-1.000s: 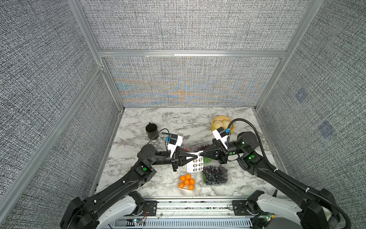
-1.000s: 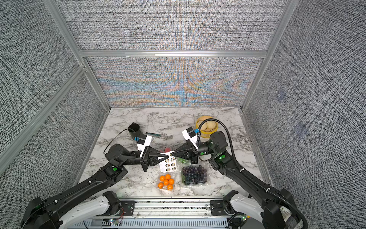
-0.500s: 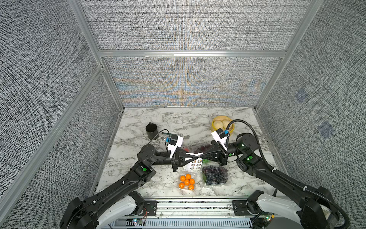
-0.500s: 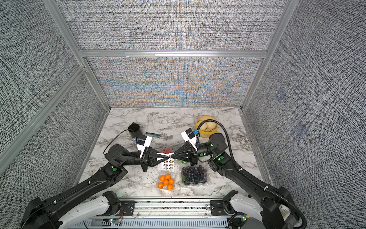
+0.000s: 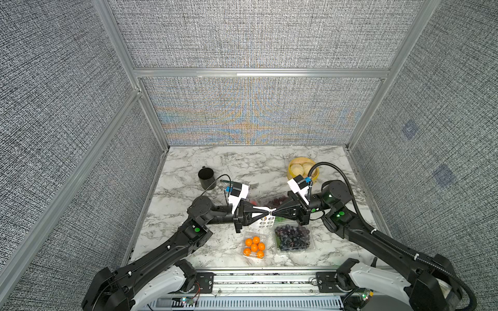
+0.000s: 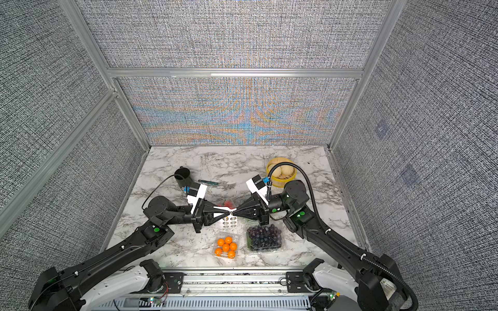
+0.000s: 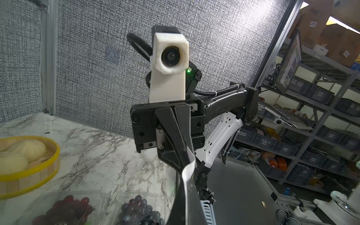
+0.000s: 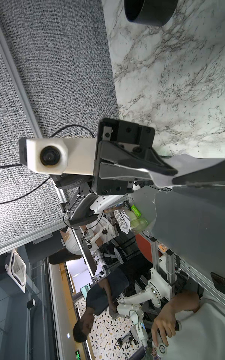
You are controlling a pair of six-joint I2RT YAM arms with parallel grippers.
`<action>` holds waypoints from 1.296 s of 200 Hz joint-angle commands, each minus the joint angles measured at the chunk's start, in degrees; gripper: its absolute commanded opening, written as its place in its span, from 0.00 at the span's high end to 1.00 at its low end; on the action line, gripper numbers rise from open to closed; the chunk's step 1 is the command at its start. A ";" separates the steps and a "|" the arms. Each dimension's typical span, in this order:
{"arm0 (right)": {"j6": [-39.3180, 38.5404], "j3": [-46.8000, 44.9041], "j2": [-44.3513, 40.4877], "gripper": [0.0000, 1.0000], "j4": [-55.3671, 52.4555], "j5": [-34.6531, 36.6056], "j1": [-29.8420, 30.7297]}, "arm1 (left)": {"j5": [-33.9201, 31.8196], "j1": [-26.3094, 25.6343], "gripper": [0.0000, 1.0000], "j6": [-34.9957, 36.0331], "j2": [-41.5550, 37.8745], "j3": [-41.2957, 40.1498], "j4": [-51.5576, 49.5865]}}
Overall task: Label fruit boxes
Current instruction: Adjust the label sticker.
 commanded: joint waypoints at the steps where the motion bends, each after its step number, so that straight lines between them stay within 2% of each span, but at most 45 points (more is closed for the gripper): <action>1: -0.58 0.51 0.63 1.00 -0.10 0.96 -0.04 | 1.33 0.05 1.00 -0.78 -0.02 -0.24 3.15; 40: 0.31 1.33 3.44 1.00 1.82 -0.40 2.09 | 2.30 0.04 1.00 -1.95 2.29 0.73 4.85; 117: 0.58 -1.65 -1.28 1.00 3.04 -1.37 2.80 | -0.33 0.02 1.00 1.12 1.60 0.72 0.99; 170: 0.11 -0.79 -0.28 1.00 2.51 -1.43 2.97 | 0.19 0.04 1.00 0.34 1.75 0.73 1.62; 259: 0.15 -0.54 -0.21 1.00 2.50 -0.69 3.31 | -2.19 0.04 1.00 2.88 -0.54 0.22 -3.44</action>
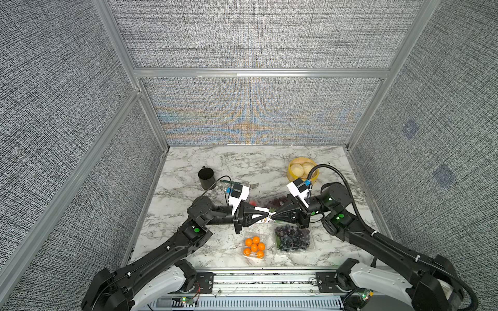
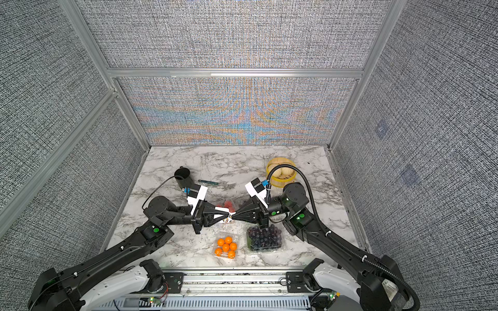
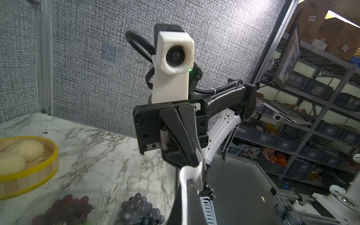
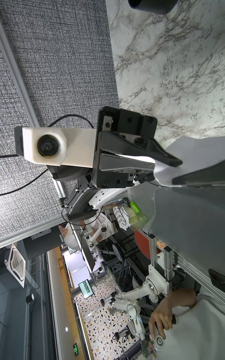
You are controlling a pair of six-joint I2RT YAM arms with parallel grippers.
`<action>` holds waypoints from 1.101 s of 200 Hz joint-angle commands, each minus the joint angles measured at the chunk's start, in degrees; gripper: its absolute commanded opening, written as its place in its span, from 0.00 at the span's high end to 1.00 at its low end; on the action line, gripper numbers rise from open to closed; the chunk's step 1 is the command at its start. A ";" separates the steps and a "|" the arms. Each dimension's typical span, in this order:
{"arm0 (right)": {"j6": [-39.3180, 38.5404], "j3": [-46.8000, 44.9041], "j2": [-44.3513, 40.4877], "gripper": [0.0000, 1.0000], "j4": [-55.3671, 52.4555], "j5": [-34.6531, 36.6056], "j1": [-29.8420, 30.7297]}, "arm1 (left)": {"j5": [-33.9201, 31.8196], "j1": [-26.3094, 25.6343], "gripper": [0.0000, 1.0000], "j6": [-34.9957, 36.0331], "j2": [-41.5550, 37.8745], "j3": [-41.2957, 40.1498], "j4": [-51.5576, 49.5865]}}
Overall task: Label fruit boxes
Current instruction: Adjust the label sticker.
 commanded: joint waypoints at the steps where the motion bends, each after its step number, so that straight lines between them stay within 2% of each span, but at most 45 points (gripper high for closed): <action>1: -0.25 0.55 0.55 1.00 1.21 -0.68 0.22 | -1.82 0.07 1.00 1.29 -0.12 0.08 -1.15; 56: -1.63 1.49 1.72 1.00 -0.73 0.79 -0.31 | -0.84 0.09 1.00 0.73 -0.63 -0.34 -0.19; 82: -1.66 1.59 1.94 1.00 -0.86 1.70 -0.65 | -1.10 0.08 0.82 0.86 -0.83 -0.85 0.17; 126: -1.30 2.02 3.03 1.00 -0.54 1.71 -0.61 | -0.50 0.09 0.74 -0.08 0.02 -0.75 1.73; 171: -1.26 1.30 2.52 1.00 -0.47 0.89 -0.55 | -1.02 0.04 0.75 0.18 0.14 -0.21 0.95; 208: -1.26 0.67 1.91 1.00 -0.55 0.13 -0.58 | -0.08 0.07 0.92 -0.65 1.28 0.25 2.71; 220: -1.58 0.64 1.74 1.00 -1.07 0.04 -0.57 | 0.45 0.06 0.93 -1.24 1.75 0.25 3.66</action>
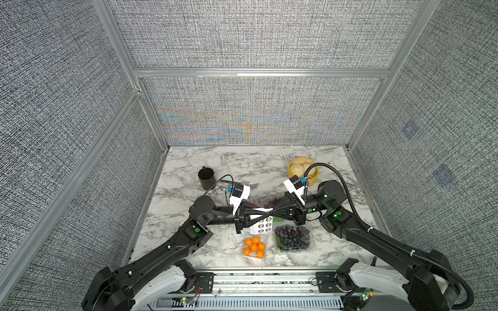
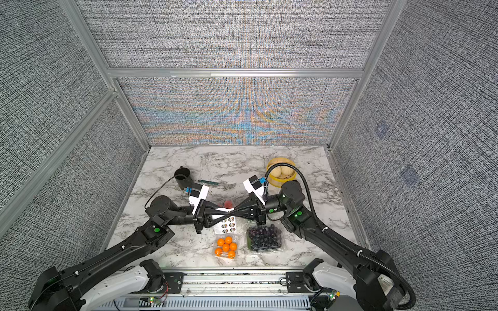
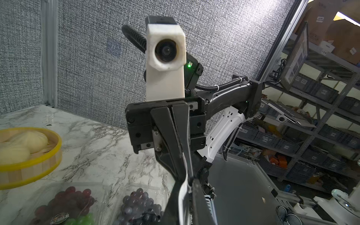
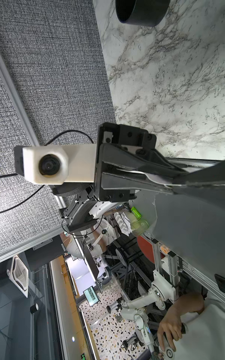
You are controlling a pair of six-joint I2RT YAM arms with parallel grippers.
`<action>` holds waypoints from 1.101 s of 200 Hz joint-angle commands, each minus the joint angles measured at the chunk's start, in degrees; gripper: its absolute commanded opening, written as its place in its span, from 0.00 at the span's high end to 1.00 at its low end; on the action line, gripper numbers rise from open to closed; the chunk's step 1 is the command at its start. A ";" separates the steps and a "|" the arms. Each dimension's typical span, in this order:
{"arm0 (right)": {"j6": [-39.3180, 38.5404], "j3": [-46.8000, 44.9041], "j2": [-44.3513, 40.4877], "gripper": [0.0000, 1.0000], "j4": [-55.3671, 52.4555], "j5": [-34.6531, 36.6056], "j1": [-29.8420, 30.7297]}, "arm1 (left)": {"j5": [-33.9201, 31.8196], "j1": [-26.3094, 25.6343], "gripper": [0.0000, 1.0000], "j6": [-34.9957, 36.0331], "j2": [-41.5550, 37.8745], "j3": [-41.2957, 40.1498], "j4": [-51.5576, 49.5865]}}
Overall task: Label fruit boxes
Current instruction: Adjust the label sticker.
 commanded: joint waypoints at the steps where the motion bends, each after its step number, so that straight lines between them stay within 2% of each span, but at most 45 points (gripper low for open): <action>1: -0.41 -0.10 -0.34 1.00 0.50 -1.10 0.13 | 0.42 -0.03 0.93 -0.99 0.83 0.46 3.72; 59: -0.30 -0.11 0.08 1.00 0.63 -1.01 0.16 | 1.21 -0.05 0.92 -2.58 1.34 0.11 6.48; 75: 0.06 -0.07 0.30 1.00 0.78 -0.84 0.12 | 0.88 -0.07 0.99 -2.73 1.15 0.03 6.38; 112: -0.79 -0.93 -0.92 0.80 -1.11 -0.46 -0.35 | -0.16 -0.07 1.00 -2.03 0.17 -0.15 5.05; 160: -1.68 -2.41 -0.44 0.62 -1.91 0.85 0.09 | -0.92 -0.02 1.00 -2.32 -0.60 -0.23 4.93; 184: -3.42 -1.37 0.80 0.65 -3.50 1.01 1.72 | -1.49 -0.11 1.00 -2.51 -0.94 -0.50 5.31; 203: -3.66 -0.88 1.61 0.71 -3.05 0.18 2.38 | -1.83 -0.02 1.00 -2.51 -1.18 -0.50 5.23; 220: -4.65 -0.93 2.17 0.81 -3.53 0.85 3.01 | -2.02 -0.02 1.00 -2.51 -1.41 -0.50 5.13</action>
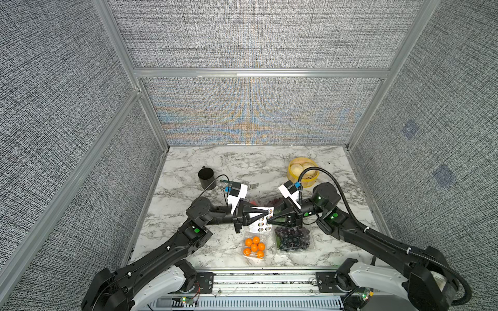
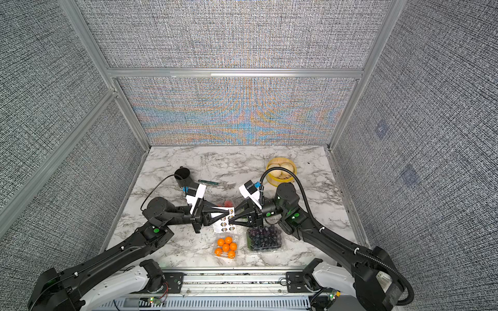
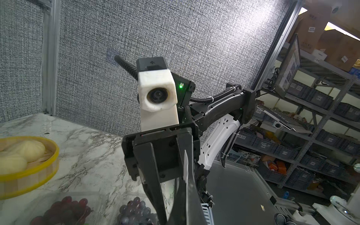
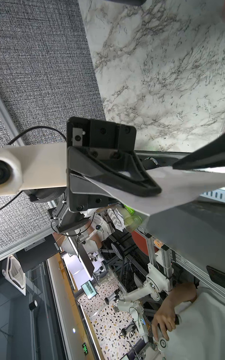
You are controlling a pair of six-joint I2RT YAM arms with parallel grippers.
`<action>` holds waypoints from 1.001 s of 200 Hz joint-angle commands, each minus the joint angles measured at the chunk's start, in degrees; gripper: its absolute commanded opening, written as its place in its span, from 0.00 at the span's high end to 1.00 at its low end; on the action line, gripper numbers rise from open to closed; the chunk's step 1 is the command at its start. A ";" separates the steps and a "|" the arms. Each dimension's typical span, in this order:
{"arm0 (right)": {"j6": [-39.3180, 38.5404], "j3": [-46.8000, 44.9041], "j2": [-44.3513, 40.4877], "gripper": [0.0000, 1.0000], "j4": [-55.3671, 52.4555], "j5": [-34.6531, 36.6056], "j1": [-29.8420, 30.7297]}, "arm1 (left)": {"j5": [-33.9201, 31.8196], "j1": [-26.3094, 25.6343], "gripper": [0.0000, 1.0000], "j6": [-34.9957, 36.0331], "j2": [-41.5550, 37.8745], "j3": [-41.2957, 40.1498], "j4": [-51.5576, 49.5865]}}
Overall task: Label fruit boxes
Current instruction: Adjust the label sticker.
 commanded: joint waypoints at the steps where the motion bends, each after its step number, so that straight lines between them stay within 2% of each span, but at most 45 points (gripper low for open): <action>1: -1.81 0.38 0.61 0.81 -0.44 0.25 0.67 | -0.69 0.06 1.00 0.22 -0.38 -0.09 1.85; 32: -3.47 0.83 2.12 1.00 -2.10 0.91 1.49 | -1.18 0.02 1.00 0.22 0.26 0.26 1.58; 52: -4.05 1.79 3.03 1.00 -2.44 0.56 2.20 | -1.15 0.06 1.00 0.39 1.18 0.60 1.67; 66: -4.60 2.30 3.18 1.00 -3.02 0.55 2.55 | -0.94 0.03 0.93 0.48 1.95 1.01 1.67; 112: -5.66 2.50 2.86 1.00 -4.51 0.99 2.74 | -1.35 0.07 0.93 0.83 2.63 1.49 1.19; 144: -5.71 2.28 3.26 1.00 -4.48 1.67 2.66 | -1.31 0.02 0.85 1.10 2.53 1.50 0.54; 158: -5.57 2.30 3.08 1.00 -4.34 2.12 2.58 | -1.14 0.05 0.78 1.12 2.33 1.36 0.53; 187: -4.35 1.89 2.65 1.00 -2.86 1.71 1.80 | -1.93 0.05 0.41 1.21 0.20 0.34 -0.32; 200: -3.53 1.42 2.42 1.00 -1.94 1.20 1.65 | -3.43 0.05 0.32 2.87 -2.51 -0.53 -3.08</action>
